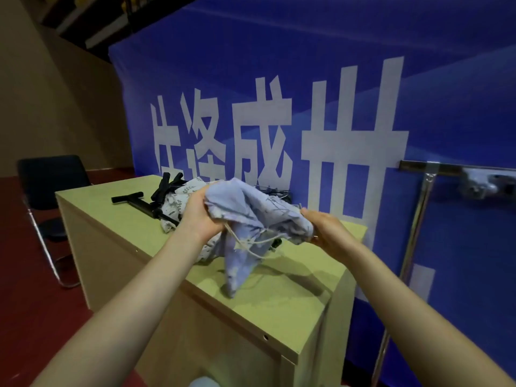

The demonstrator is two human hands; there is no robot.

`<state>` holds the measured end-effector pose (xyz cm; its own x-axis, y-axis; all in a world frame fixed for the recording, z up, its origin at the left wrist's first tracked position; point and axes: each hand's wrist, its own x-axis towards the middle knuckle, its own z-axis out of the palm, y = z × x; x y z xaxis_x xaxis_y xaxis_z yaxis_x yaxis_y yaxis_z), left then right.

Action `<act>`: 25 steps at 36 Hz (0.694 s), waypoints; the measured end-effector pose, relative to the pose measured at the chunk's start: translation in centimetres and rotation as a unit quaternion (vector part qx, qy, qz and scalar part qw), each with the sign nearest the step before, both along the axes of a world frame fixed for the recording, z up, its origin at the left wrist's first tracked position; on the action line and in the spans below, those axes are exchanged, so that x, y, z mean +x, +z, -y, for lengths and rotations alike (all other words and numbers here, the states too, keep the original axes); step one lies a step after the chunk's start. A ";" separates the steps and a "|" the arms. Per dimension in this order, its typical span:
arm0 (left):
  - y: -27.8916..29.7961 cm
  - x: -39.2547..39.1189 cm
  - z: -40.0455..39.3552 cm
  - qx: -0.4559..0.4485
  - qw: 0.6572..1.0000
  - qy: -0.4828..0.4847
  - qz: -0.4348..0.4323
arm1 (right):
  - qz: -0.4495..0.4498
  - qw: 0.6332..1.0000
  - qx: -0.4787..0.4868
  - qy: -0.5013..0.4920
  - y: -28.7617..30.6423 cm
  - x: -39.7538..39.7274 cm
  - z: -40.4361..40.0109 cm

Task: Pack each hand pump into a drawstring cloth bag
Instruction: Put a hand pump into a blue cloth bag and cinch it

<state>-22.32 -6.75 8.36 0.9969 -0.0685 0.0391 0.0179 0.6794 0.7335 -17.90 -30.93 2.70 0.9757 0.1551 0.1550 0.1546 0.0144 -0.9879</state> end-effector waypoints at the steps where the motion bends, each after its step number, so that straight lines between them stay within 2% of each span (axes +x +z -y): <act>1: -0.1 -0.4 0.4 0.005 1.000 0.000 0.019 | -0.021 1.000 0.019 0.005 -0.6 0.6 -0.1; 4: -0.2 -0.5 1.0 0.044 0.996 0.001 0.075 | -0.091 0.990 0.098 0.032 -1.9 2.2 -0.8; 7: 0.6 0.2 1.5 0.039 0.988 -0.113 0.095 | -0.124 0.985 0.114 0.039 -2.1 3.1 -1.5; 10: 0.3 2.6 1.8 0.129 0.985 -0.077 0.089 | -0.118 0.990 0.073 -0.005 -3.1 5.2 -2.0; 13: -1.3 5.1 2.1 0.188 0.981 -0.015 0.050 | -0.096 0.990 0.020 -0.105 -5.3 7.7 -1.3; 18: -5.0 8.8 1.7 0.193 0.980 0.035 -0.025 | -0.017 0.970 -0.042 -0.240 -8.5 9.8 1.6; 23: -7.7 11.0 1.8 0.191 0.976 0.066 -0.083 | 0.035 0.960 -0.168 -0.221 -9.1 12.9 2.2; 25: -8.6 11.8 2.4 0.195 0.968 0.106 -0.114 | 0.045 0.948 -0.210 -0.234 -9.3 14.3 2.4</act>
